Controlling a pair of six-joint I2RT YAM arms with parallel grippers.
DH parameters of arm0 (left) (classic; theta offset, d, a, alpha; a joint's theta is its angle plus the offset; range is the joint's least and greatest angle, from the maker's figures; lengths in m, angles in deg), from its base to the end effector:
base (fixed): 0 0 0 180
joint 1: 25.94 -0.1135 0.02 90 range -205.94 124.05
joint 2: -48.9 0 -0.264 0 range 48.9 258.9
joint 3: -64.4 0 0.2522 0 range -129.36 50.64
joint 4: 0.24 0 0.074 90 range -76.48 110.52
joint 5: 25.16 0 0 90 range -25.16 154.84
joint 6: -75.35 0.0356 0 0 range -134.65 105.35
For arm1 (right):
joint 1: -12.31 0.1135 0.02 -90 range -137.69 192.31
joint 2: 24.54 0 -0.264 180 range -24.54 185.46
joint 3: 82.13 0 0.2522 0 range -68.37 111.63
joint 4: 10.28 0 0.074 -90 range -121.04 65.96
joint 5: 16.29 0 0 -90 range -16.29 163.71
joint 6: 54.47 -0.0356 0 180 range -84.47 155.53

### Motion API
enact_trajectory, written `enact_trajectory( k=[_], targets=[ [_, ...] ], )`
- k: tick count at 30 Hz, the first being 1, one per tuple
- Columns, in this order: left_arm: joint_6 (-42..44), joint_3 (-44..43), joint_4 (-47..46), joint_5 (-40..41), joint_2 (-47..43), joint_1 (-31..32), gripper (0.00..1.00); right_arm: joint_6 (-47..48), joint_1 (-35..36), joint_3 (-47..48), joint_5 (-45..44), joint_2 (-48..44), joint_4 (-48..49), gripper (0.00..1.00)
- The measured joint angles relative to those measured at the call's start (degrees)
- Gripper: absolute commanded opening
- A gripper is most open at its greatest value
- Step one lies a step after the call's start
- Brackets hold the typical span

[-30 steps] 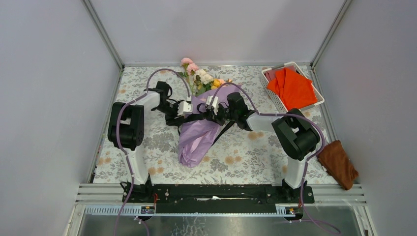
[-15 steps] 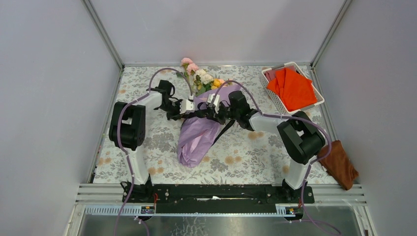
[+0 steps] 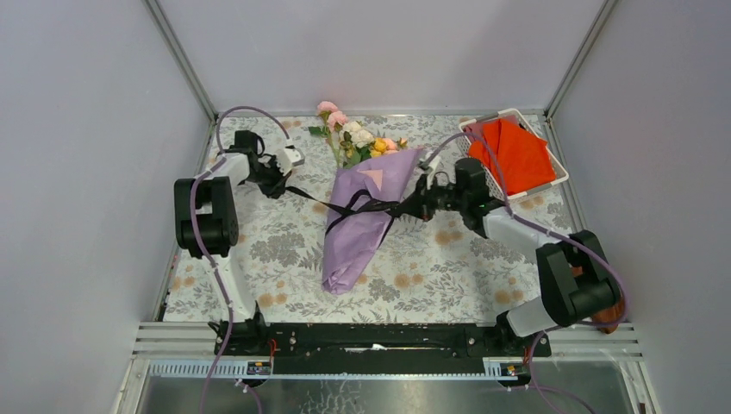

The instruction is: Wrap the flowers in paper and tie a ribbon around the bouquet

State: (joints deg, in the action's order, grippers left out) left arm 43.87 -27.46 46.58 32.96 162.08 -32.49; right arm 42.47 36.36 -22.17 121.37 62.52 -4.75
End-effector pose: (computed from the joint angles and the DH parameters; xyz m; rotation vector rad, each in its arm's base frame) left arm 0.3972 0.0267 0.1678 1.2230 2.1936 -0.3434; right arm 0.2834 0.1553 0.2262 -1.0368 1.6457 1.0021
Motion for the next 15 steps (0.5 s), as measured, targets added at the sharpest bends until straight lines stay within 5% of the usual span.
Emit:
enact_trajectory(
  k=[9, 15],
  targets=[
    [-2.9, 5.4, -1.8, 3.2, -2.0, -6.0, 0.00, -26.6, -14.2, -10.7, 0.8, -10.1, 13.8, 0.00],
    [-3.2, 9.3, -2.8, 8.2, -5.1, -8.1, 0.00, -35.3, -22.4, -14.7, -10.9, -12.5, 12.3, 0.00]
  ],
)
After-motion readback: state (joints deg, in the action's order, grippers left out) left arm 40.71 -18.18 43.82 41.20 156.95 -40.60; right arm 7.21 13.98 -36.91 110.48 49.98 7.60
